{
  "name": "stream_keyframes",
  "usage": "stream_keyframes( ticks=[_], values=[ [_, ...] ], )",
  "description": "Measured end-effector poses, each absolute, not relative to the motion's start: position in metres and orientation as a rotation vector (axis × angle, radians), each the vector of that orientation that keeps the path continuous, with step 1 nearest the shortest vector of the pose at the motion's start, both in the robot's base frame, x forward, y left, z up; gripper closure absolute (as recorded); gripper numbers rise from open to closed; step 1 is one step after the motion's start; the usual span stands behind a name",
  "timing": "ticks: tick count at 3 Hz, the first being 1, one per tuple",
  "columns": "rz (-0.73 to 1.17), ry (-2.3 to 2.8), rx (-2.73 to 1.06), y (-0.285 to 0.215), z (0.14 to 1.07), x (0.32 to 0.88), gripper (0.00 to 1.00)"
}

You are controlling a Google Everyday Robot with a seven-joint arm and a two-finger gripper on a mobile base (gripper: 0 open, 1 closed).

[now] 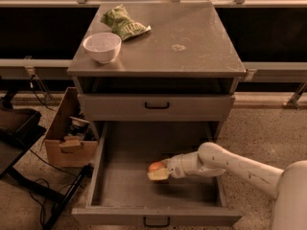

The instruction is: Place orange into middle drawer

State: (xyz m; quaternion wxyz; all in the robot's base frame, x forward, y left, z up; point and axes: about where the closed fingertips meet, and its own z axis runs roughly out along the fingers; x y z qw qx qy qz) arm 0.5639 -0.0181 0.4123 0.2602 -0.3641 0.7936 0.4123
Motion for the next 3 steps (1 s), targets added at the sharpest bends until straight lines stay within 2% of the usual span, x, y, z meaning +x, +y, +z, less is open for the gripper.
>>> stream_keyframes(
  ticks=[1,3],
  values=[
    [1.121,2.152,-0.96,0.0077,0.3809,0.5651,1.0],
    [1.12,2.154,-0.957,0.008,0.3791,0.565,0.51]
  ],
)
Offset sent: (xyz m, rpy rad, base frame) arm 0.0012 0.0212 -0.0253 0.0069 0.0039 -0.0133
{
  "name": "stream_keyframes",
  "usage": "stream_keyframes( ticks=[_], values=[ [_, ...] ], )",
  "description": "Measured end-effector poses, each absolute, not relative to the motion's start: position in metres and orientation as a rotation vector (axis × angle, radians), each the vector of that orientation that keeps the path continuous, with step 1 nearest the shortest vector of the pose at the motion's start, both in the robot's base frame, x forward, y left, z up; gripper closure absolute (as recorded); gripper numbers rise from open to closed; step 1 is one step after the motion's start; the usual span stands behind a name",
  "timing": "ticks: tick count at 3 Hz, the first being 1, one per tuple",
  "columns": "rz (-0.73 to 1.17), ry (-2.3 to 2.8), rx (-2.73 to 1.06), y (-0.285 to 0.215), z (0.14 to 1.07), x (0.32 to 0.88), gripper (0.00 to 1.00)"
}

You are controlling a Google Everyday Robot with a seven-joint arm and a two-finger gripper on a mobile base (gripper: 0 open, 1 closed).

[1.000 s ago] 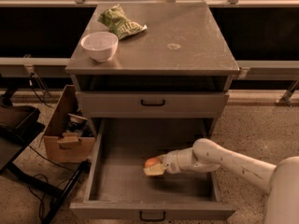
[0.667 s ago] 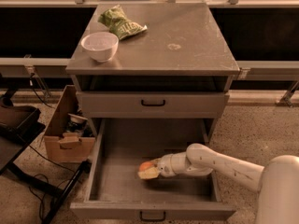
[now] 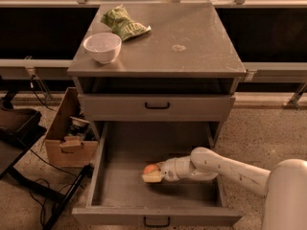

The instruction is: Place orange into middle drawer

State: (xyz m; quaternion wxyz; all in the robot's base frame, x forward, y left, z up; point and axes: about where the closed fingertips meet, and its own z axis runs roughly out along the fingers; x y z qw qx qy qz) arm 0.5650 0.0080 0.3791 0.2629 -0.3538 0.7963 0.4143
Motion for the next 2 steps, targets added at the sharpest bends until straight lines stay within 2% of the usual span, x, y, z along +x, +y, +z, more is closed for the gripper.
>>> stream_keyframes(
  ticks=[2],
  values=[
    [1.121,2.154,-0.957,0.0081,0.3791,0.5649,0.03]
  ],
)
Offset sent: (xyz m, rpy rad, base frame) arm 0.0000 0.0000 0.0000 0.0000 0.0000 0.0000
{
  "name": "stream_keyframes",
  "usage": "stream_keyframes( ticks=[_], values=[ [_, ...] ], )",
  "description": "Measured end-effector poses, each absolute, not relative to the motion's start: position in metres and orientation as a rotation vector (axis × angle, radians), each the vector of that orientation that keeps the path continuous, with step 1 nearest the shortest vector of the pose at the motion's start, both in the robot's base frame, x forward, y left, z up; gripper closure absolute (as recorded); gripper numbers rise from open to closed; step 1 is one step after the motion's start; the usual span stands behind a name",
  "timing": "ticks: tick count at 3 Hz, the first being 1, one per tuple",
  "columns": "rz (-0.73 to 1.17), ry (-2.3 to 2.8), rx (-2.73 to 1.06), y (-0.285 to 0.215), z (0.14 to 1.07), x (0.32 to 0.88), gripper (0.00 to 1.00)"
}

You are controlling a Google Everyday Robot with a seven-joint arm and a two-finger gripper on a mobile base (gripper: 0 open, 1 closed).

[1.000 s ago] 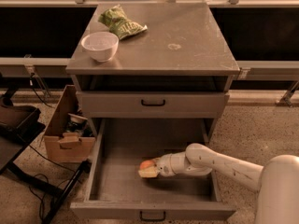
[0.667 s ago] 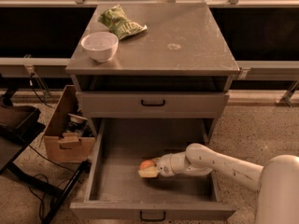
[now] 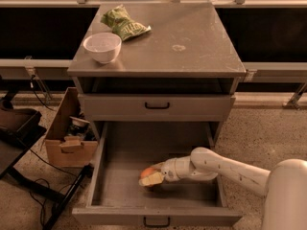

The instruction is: Place orange into middle drawer

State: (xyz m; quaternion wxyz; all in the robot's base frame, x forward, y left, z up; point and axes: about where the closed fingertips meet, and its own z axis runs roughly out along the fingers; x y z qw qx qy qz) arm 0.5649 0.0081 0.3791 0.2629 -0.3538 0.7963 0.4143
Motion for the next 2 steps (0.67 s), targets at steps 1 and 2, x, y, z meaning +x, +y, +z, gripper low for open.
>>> stream_keyframes(
  ticks=[1,2],
  values=[
    [1.121,2.154,-0.957,0.0081,0.3791,0.5649,0.0],
    [1.121,2.154,-0.957,0.0081,0.3791,0.5649,0.0]
  ],
)
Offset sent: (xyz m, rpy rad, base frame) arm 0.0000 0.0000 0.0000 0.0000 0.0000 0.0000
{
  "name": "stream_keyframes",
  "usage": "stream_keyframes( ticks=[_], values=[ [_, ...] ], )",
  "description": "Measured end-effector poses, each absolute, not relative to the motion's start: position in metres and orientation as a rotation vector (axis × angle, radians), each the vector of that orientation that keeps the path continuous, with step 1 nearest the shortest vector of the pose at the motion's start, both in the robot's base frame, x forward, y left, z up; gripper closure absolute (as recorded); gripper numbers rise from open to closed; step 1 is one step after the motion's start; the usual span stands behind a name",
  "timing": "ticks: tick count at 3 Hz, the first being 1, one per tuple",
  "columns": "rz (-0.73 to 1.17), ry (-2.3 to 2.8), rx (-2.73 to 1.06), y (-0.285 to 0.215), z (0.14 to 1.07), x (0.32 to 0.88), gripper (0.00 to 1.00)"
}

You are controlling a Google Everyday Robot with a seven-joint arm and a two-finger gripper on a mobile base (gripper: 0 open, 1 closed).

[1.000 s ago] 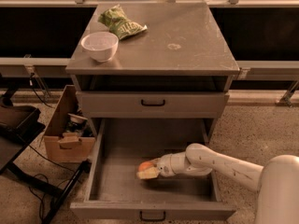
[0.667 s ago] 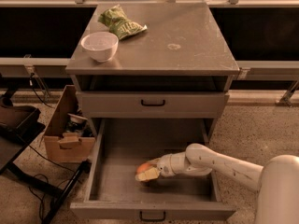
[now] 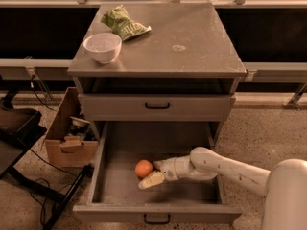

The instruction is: Place orange into middle drawer

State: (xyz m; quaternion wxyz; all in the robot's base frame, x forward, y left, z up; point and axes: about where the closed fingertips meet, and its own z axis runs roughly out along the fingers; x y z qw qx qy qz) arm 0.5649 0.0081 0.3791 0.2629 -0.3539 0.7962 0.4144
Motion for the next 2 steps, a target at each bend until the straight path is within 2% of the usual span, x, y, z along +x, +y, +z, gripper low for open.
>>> stream_keyframes(
  ticks=[1,2],
  values=[
    [1.116,2.155,-0.961,0.007,0.386,0.565,0.0],
    [1.035,2.204,-1.026,-0.015,0.462,0.561,0.0]
  ],
)
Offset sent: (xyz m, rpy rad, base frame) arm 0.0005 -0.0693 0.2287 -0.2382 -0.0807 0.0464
